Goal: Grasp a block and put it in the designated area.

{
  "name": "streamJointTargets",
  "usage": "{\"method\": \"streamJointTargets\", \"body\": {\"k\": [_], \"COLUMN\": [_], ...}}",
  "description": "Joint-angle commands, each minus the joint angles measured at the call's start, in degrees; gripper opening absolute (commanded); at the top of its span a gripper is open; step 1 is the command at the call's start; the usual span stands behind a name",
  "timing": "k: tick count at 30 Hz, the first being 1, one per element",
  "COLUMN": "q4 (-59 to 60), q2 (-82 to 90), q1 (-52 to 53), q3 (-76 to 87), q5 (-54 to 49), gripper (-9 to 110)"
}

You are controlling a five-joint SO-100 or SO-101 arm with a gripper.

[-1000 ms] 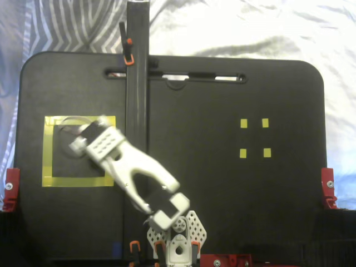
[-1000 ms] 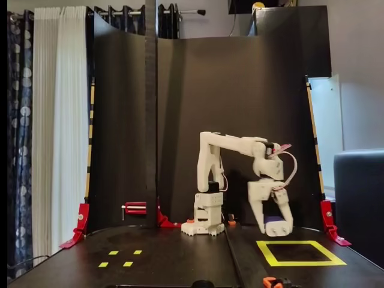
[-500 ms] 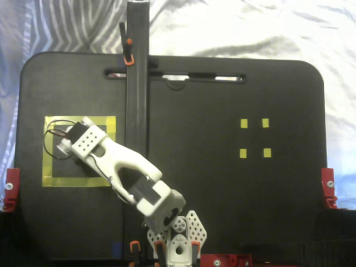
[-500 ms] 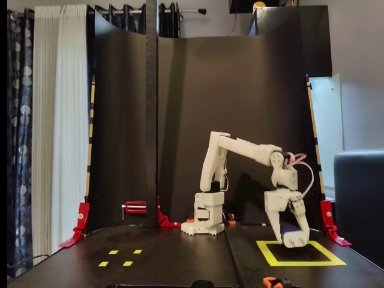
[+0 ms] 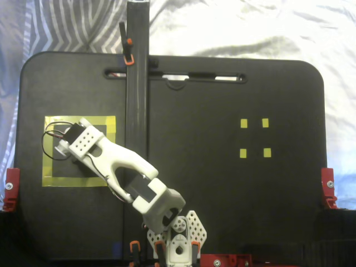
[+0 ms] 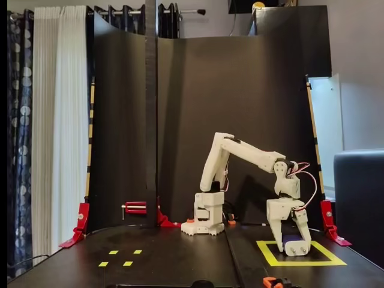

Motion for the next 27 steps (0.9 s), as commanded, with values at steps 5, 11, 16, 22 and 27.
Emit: {"method": "streamJointTargets", "body": {"k": [5, 11, 16, 22, 27], "q4": [-0.5, 0.4, 0.5, 1.3, 2.0], "q2": [-0.7, -0.7, -0.5, -0.4, 0.0], "q1": [-0.7, -1.0, -0.8, -0.7, -0.6], "q3": [-1.8, -1.8, -1.8, -1.9, -1.9], "q5": [0.3, 0.3, 0.3, -0.1, -0.9], "gripper": [17, 17, 20, 30, 34]}}
